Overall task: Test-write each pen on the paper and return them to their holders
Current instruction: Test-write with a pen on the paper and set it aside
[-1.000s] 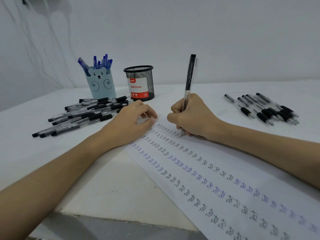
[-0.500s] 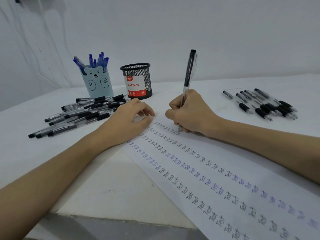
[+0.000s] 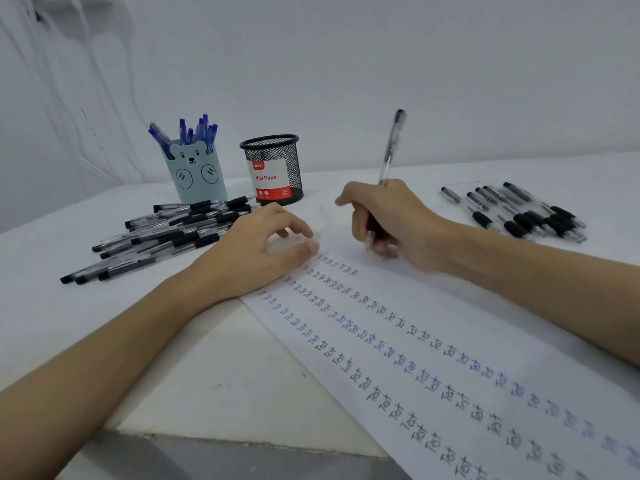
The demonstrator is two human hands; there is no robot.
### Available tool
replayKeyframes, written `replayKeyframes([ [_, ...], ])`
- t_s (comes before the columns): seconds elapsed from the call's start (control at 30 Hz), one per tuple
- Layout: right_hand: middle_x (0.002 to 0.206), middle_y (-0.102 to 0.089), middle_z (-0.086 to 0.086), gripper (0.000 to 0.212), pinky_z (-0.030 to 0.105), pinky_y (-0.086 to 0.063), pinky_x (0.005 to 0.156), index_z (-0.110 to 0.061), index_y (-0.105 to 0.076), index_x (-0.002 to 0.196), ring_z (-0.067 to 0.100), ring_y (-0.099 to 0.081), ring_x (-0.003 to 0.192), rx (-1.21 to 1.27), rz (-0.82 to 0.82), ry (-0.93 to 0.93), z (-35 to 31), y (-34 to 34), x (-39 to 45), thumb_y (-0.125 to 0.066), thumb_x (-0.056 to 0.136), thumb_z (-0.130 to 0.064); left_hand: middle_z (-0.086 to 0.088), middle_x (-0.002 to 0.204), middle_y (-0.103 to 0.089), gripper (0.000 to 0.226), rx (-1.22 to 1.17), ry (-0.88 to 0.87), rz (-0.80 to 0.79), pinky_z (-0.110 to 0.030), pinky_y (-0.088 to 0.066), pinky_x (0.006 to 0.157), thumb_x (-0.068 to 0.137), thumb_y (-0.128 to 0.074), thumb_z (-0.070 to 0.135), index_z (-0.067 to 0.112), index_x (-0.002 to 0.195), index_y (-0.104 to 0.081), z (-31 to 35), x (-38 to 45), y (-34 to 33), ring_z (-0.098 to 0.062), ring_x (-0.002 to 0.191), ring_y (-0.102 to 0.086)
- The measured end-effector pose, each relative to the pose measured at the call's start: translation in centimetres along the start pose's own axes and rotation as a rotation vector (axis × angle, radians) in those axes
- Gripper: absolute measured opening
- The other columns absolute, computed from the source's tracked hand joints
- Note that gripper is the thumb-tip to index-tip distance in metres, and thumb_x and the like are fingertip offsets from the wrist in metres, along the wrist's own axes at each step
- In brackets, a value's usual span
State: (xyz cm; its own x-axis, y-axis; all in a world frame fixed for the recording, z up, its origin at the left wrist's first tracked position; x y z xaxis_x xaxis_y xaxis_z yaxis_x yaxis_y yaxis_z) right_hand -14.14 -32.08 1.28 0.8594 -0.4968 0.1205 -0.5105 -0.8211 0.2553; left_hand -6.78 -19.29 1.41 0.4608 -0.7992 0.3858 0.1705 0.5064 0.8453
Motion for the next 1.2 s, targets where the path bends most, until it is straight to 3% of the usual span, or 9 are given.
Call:
replayKeyframes([
  [0.13, 0.033, -0.039, -0.002, 0.037, 0.015, -0.024, 0.036, -0.011, -0.038, 0.063, 0.011, -0.027, 0.028, -0.053, -0.001, 0.023, -1.3, 1.6, 0.5, -0.061, 0.09, -0.02, 0.02, 0.103, -0.054, 0.052, 0.009, -0.03, -0.064, -0.019, -0.04, 0.089, 0.06, -0.05, 0.078, 0.043, 0.097, -0.063, 1.3, -0.6, -0.2, 0.003, 0.096, -0.052],
  [0.2, 0.032, -0.037, -0.002, 0.029, 0.014, -0.023, 0.036, -0.01, -0.038, 0.078, 0.011, -0.024, 0.027, -0.025, 0.025, 0.037, -1.7, 2.5, 0.6, -0.053, 0.096, -0.028, 0.022, 0.105, -0.053, 0.054, 0.033, -0.026, -0.102, -0.034, -0.04, 0.098, 0.058, -0.051, 0.08, 0.046, 0.099, -0.062, 1.4, -0.7, -0.5, 0.004, 0.099, -0.051],
  [0.3, 0.032, -0.037, -0.002, 0.027, 0.014, -0.022, 0.036, -0.009, -0.042, 0.094, 0.012, -0.022, 0.029, 0.053, 0.063, 0.009, -1.5, 3.9, 0.8, -0.038, 0.101, -0.035, 0.026, 0.105, -0.053, 0.057, 0.037, -0.013, -0.095, -0.036, -0.036, 0.102, 0.058, -0.05, 0.08, 0.047, 0.103, -0.062, 1.4, -0.7, -0.4, 0.006, 0.106, -0.047],
  [0.43, 0.032, -0.035, 0.0, 0.033, 0.019, -0.02, 0.039, -0.01, -0.044, 0.086, 0.013, -0.021, 0.029, 0.122, 0.088, -0.043, -1.0, 4.9, 1.0, -0.032, 0.102, -0.036, 0.024, 0.107, -0.062, 0.056, 0.033, -0.04, -0.038, -0.021, -0.039, 0.097, 0.068, -0.056, 0.073, 0.033, 0.105, -0.068, 1.8, -0.6, 0.0, 0.008, 0.103, -0.052],
  [0.63, 0.034, -0.033, 0.002, 0.026, 0.019, -0.023, 0.037, -0.007, -0.051, 0.084, 0.015, -0.023, 0.03, 0.179, 0.057, -0.067, -0.6, 4.8, 0.8, -0.042, 0.098, -0.027, 0.02, 0.114, -0.064, 0.026, 0.013, 0.01, -0.043, 0.001, -0.031, 0.088, 0.088, -0.06, 0.043, 0.03, 0.109, -0.068, 0.9, -0.5, -0.2, 0.008, 0.107, -0.052],
  [0.8, 0.038, -0.039, 0.002, 0.019, 0.02, -0.024, 0.038, -0.008, -0.056, 0.081, 0.013, -0.029, 0.03, 0.258, 0.076, -0.115, 0.3, 4.9, 0.7, -0.058, 0.088, -0.025, 0.023, 0.129, -0.054, 0.037, -0.058, 0.07, -0.137, 0.01, -0.022, 0.086, 0.086, -0.058, 0.045, 0.035, 0.121, -0.06, -0.1, -0.7, -1.2, 0.012, 0.118, -0.044],
  [0.97, 0.036, -0.041, 0.003, 0.02, 0.021, -0.023, 0.039, -0.004, -0.056, 0.076, 0.017, -0.03, 0.034, 0.056, 0.155, -0.082, 1.0, 5.7, 1.5, -0.055, 0.088, -0.02, 0.023, 0.132, -0.052, 0.041, -0.057, 0.068, -0.146, 0.003, -0.023, 0.092, 0.083, -0.056, 0.053, 0.039, 0.122, -0.058, -0.3, -0.7, -1.4, 0.011, 0.121, -0.042],
  [1.1, 0.043, -0.048, 0.004, 0.017, 0.017, -0.027, 0.039, -0.003, -0.06, 0.078, 0.016, -0.037, 0.035, -0.107, 0.153, -0.076, 0.7, 6.6, 2.1, -0.051, 0.085, -0.015, 0.03, 0.141, -0.035, 0.067, -0.058, 0.071, -0.257, -0.019, -0.018, 0.113, 0.072, -0.048, 0.073, 0.045, 0.133, -0.044, 0.1, -1.0, -2.5, 0.013, 0.129, -0.028],
  [1.2, 0.056, -0.057, 0.006, 0.011, 0.019, -0.036, 0.046, 0.0, -0.065, 0.075, 0.014, -0.049, 0.041, -0.351, 0.131, -0.074, 0.6, 8.2, 2.5, -0.062, 0.081, -0.01, 0.029, 0.143, -0.029, 0.078, -0.022, 0.037, -0.263, -0.02, -0.012, 0.114, 0.065, -0.041, 0.077, 0.043, 0.136, -0.04, 0.6, -0.9, -2.9, 0.013, 0.132, -0.022],
])
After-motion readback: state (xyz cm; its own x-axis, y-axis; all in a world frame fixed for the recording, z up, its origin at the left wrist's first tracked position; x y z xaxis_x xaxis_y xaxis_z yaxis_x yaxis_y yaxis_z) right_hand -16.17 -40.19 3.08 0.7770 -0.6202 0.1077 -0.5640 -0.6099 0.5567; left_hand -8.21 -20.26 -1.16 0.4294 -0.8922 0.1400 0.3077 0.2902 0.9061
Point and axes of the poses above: each hand's wrist, its own x-axis towards the middle knuckle, its own y-axis out of the back of the hand, z = x × y, the point moved 9 cm from there along x, towards the middle knuckle
